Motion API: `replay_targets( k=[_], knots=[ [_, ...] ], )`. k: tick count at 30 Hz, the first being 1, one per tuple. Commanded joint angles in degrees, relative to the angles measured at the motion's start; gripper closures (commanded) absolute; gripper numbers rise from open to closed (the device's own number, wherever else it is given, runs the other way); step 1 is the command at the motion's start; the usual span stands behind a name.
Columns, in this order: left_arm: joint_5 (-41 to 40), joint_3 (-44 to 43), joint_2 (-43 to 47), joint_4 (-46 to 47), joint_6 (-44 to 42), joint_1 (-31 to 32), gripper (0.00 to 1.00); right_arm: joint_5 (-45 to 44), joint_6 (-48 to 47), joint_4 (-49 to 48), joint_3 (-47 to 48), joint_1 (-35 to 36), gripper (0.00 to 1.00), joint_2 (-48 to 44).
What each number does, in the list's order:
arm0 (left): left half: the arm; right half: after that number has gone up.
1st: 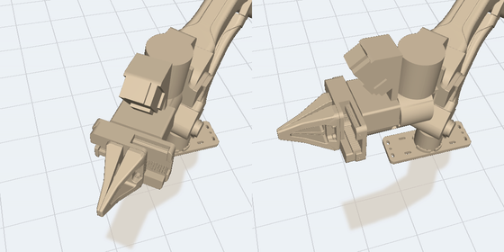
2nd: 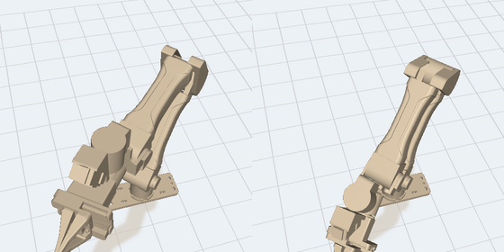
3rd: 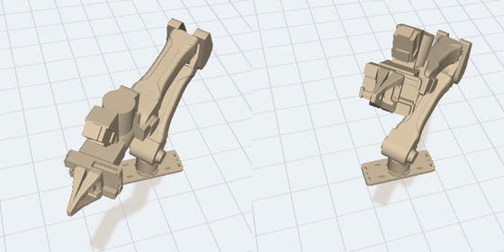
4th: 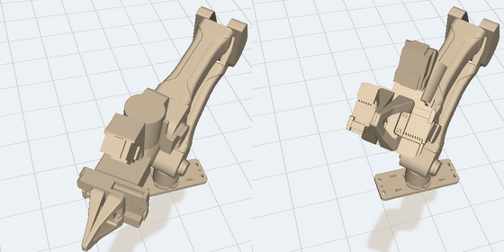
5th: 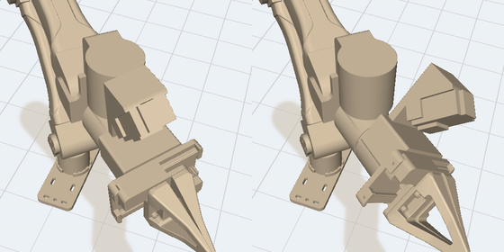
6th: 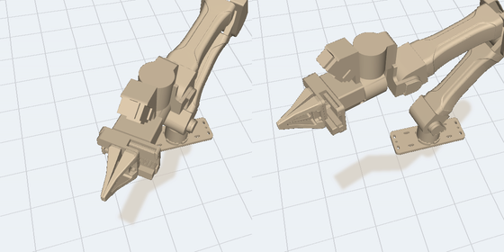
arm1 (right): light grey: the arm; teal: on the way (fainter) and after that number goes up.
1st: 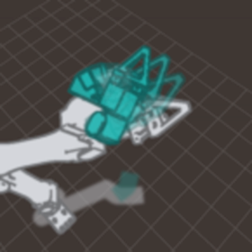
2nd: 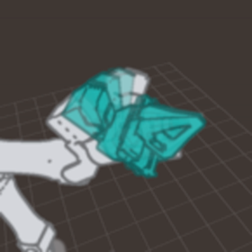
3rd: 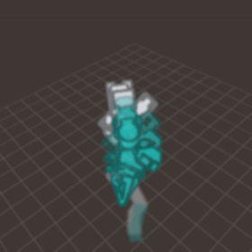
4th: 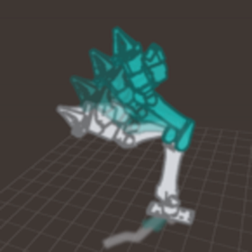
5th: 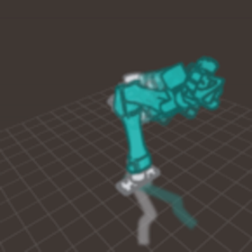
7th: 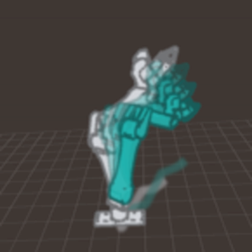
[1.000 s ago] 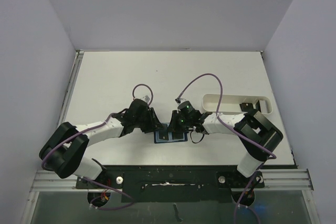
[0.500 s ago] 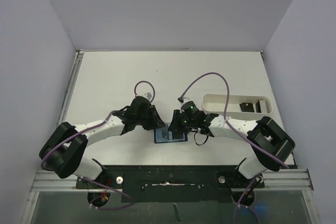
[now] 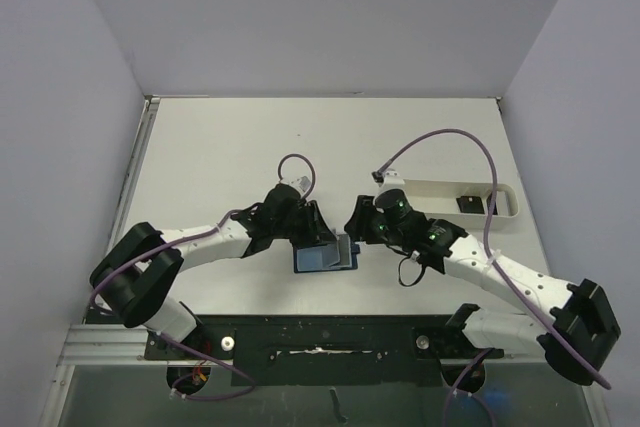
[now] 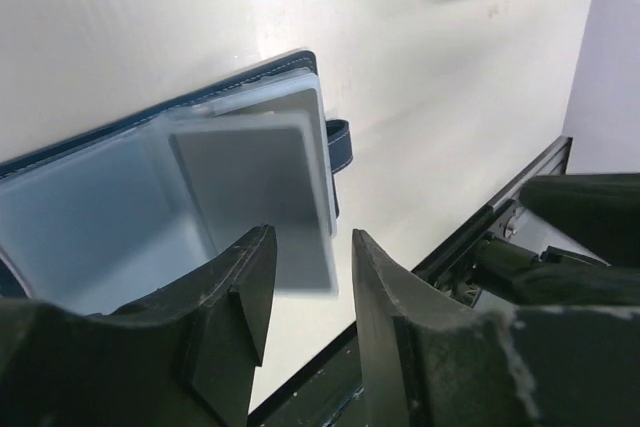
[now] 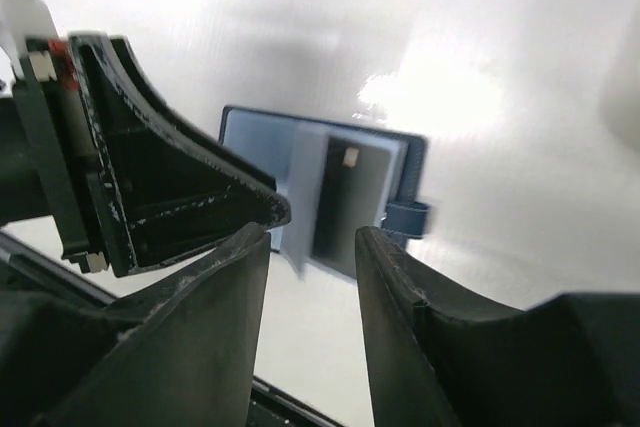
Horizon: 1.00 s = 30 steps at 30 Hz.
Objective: Put the credit cards into the card holder
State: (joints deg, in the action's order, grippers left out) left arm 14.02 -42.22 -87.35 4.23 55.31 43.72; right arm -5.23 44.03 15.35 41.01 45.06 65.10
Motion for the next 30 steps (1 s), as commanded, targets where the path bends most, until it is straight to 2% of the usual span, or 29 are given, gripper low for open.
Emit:
replay_targets(
  k=[1,6,14,18,25,30],
  knots=[
    [2.3,-1.7,0.4,6.6,-0.9,0.2,0.63,-9.5,-4.9,7.0,5.4,-2.9,0.58,-4.6],
    [1.3,-1.9,3.0,3.0,-4.7,0.0,0.56,-12.9,-10.8,13.2,9.9,-11.7,0.55,-3.1],
    [-2.2,-2.8,10.1,-6.9,-12.2,-0.7,0.31,-18.2,-21.1,18.2,16.4,-26.6,0.52,3.4],
    [-2.9,-2.5,13.2,-10.5,-14.5,-1.2,0.29,-19.5,-25.3,19.4,18.7,-33.8,0.52,7.0],
    [-1.3,-0.3,18.8,-11.1,-15.0,-2.0,0.29,-23.4,-30.5,19.5,18.9,-43.6,0.52,11.1],
    [-0.7,0.3,20.1,-11.0,-15.2,-2.2,0.29,-23.3,-32.5,17.7,19.4,-48.1,0.51,13.7]
  ],
)
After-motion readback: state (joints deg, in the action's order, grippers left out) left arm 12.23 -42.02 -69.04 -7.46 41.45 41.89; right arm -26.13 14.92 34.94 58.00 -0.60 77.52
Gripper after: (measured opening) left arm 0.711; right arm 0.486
